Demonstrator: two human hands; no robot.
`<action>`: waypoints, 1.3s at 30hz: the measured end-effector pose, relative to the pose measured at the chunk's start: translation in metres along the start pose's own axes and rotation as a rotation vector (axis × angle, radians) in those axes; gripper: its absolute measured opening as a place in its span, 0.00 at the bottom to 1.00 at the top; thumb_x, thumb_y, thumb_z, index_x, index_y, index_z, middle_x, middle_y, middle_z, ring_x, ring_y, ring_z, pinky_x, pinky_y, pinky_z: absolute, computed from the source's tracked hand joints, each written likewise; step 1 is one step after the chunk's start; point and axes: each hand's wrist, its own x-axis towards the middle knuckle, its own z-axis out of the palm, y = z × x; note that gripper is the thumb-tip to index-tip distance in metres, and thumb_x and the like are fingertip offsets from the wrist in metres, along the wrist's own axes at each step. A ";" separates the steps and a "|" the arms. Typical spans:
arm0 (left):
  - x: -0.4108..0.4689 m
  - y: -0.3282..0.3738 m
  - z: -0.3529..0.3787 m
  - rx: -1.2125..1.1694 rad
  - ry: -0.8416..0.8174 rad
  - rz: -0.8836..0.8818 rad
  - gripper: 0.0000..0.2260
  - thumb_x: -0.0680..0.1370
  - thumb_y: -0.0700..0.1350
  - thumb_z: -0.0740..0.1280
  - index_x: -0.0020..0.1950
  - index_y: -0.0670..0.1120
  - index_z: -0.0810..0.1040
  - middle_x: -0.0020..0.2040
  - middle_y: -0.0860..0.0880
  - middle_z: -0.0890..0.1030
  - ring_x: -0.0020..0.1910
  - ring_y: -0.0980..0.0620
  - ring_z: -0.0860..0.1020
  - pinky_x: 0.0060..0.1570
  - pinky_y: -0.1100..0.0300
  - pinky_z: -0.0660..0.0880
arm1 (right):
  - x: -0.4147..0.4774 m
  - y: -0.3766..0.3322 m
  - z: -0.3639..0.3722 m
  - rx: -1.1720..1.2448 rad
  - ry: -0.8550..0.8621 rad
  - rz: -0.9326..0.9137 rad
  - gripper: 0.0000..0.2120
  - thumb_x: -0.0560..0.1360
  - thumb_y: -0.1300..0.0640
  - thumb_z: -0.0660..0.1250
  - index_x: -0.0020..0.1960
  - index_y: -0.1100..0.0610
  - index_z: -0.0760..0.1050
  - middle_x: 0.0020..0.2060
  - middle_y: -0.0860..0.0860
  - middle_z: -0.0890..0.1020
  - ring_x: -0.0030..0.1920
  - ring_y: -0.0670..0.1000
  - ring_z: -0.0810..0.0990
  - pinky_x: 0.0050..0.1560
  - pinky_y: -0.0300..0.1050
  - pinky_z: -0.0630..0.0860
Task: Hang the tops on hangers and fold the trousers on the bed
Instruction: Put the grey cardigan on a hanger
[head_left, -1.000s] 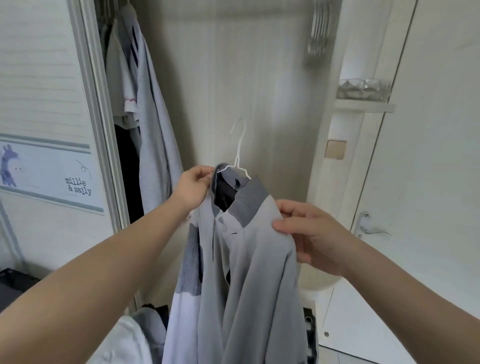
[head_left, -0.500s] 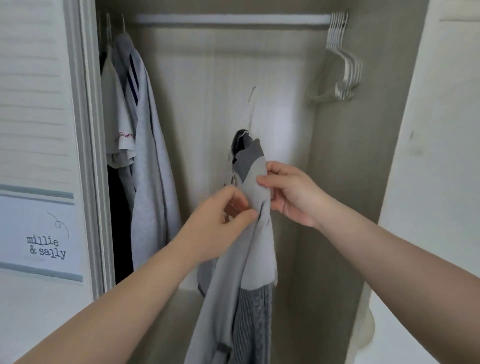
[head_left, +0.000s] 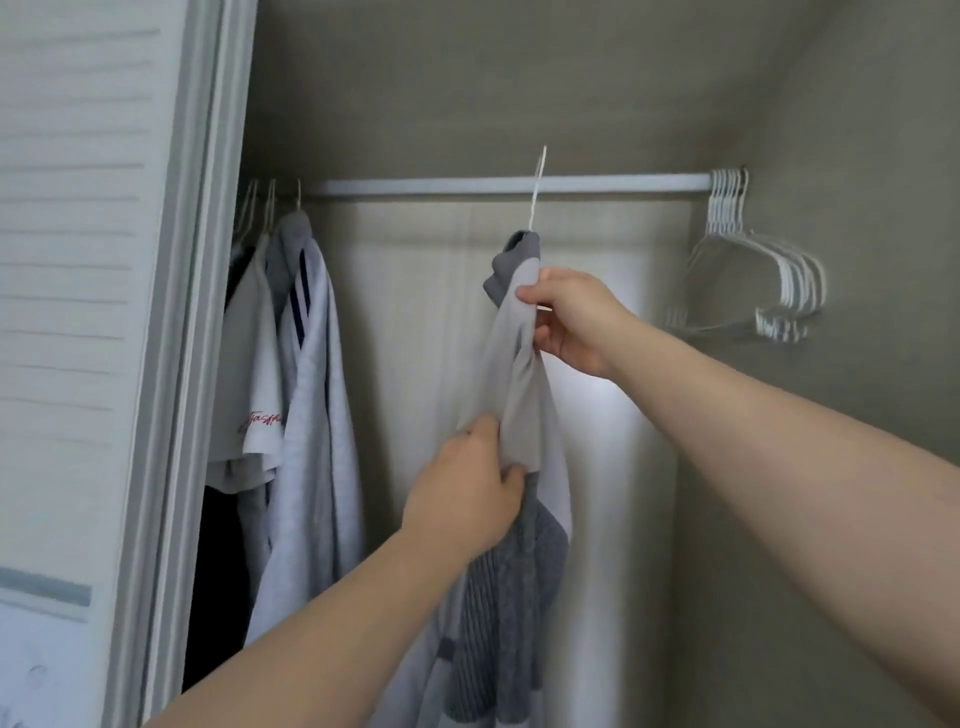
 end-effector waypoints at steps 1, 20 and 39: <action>0.014 -0.001 -0.001 0.019 0.017 0.006 0.09 0.81 0.51 0.64 0.49 0.47 0.68 0.50 0.46 0.78 0.49 0.42 0.78 0.48 0.48 0.77 | 0.014 -0.004 -0.002 0.016 0.007 -0.003 0.09 0.80 0.67 0.61 0.43 0.57 0.72 0.33 0.52 0.77 0.27 0.48 0.72 0.24 0.37 0.64; 0.142 -0.042 -0.012 0.142 0.130 0.060 0.12 0.83 0.48 0.61 0.43 0.49 0.61 0.39 0.47 0.73 0.37 0.45 0.73 0.37 0.52 0.70 | 0.171 0.003 -0.021 0.162 0.006 -0.029 0.05 0.78 0.67 0.59 0.53 0.60 0.69 0.36 0.53 0.71 0.29 0.49 0.67 0.22 0.36 0.66; 0.078 -0.047 -0.020 0.040 0.112 0.082 0.24 0.75 0.64 0.70 0.42 0.52 0.58 0.33 0.49 0.73 0.31 0.48 0.72 0.30 0.53 0.64 | 0.117 0.020 0.023 -1.155 0.298 -0.407 0.12 0.73 0.59 0.61 0.54 0.63 0.73 0.50 0.58 0.79 0.48 0.61 0.79 0.39 0.45 0.68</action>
